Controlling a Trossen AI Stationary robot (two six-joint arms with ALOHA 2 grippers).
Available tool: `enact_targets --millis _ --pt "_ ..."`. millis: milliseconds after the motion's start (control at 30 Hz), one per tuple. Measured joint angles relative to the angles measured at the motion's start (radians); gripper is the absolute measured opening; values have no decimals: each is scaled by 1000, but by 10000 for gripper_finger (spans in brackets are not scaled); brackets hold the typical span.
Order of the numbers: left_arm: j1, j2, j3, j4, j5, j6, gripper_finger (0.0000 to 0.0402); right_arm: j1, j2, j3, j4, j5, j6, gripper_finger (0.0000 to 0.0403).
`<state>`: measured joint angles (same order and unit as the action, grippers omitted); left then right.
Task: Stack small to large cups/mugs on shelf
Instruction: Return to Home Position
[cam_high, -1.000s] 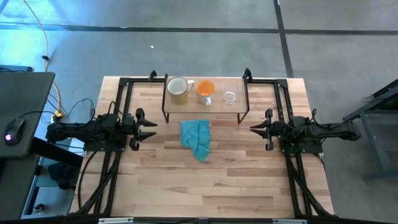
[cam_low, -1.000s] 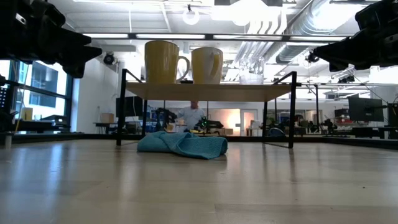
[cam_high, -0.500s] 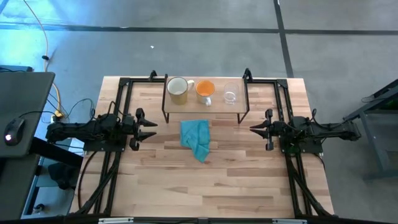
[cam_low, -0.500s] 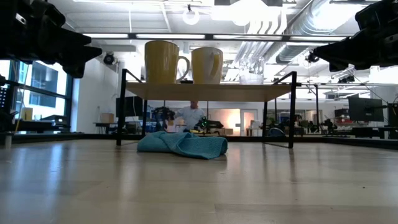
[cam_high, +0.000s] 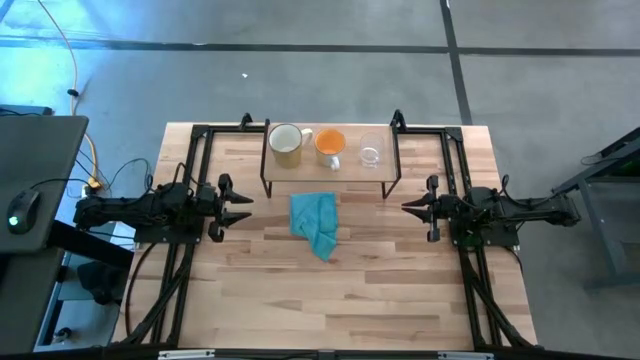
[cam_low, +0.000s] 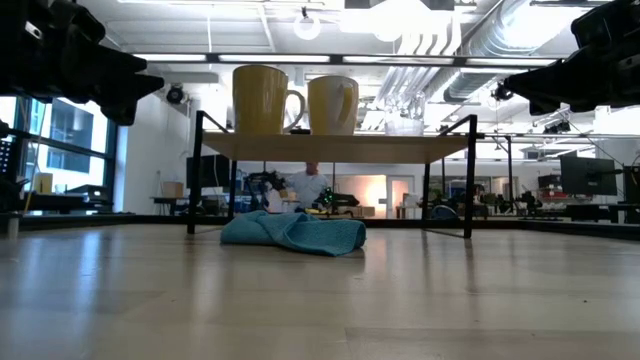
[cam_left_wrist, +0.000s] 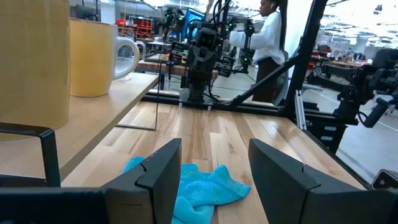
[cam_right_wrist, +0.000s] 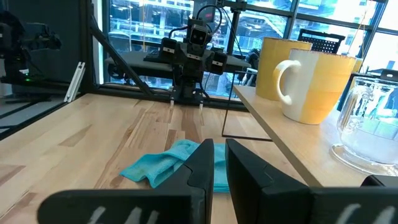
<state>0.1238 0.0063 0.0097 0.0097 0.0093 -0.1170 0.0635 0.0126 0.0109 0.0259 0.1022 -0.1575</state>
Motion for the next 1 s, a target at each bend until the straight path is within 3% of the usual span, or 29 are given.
enact_targets --millis 1000 --pt "0 0 0 0 0 0 177 0 0 0 0 0 0 32"
